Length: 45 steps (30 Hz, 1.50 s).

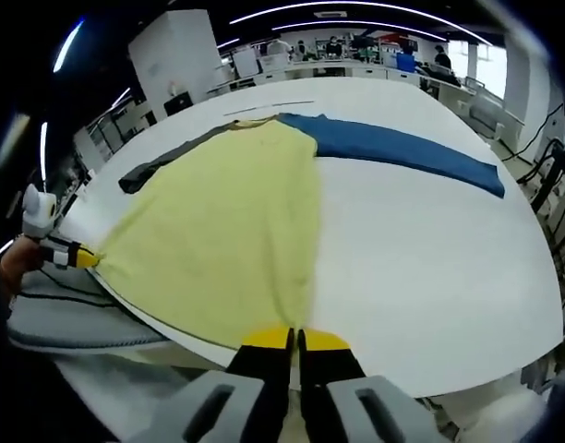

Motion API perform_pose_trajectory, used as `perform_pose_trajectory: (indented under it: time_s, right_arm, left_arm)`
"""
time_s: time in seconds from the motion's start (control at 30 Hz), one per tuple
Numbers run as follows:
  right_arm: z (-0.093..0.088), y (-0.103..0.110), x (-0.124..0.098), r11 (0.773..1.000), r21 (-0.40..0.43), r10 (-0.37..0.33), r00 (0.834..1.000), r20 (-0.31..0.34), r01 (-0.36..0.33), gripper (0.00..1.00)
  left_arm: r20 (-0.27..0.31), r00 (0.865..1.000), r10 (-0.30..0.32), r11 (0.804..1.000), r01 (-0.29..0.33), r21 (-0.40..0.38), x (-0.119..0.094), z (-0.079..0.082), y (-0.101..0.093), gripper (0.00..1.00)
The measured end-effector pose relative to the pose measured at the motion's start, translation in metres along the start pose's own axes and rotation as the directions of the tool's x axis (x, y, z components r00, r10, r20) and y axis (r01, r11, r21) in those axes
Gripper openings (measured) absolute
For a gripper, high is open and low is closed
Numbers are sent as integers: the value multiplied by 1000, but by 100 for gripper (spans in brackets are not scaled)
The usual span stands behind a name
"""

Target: Fold the garment on the visible template until the final outline fits inside the template.

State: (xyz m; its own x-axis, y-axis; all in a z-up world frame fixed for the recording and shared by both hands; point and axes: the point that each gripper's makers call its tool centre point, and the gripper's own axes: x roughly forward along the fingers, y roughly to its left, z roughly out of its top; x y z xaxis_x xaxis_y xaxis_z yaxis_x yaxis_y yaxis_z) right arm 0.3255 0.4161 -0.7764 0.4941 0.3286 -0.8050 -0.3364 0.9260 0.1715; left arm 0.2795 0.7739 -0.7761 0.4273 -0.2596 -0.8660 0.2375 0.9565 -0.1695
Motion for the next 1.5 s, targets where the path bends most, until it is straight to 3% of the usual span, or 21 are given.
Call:
perform_pose_trajectory:
  time_s: [0.23,0.4,0.53,0.7,0.8,1.0,1.27,1.5]
  right_arm:
    - [1,-3,0,1000,1,0,1000,20,0,3]
    - [6,-6,-1,1000,20,-2,999,46,1,25]
    - [14,-5,-3,1000,2,14,997,80,-14,46]
    - [31,-3,-8,997,42,59,991,123,-64,59]
    - [47,-8,-12,996,52,68,984,163,-77,67]
    - [77,-35,-21,998,48,33,980,196,-43,76]
    - [122,-80,-30,996,83,-12,969,246,-9,78]
    - [150,-127,-24,994,99,-78,966,248,55,78]
  left_arm:
    - [-5,999,34,999,-33,43,-1,-2,6,8]
    - [30,999,37,997,-39,73,-5,4,7,27]
    - [102,995,17,997,-24,73,-8,17,5,39]
    - [141,989,32,994,-46,97,-12,26,7,53]
    - [179,984,10,996,-26,89,-15,35,5,62]
    - [246,969,-20,999,8,53,-22,49,1,70]
    - [302,952,-56,998,48,32,-27,61,-5,83]
    - [338,940,-41,999,26,48,-32,72,-1,96]
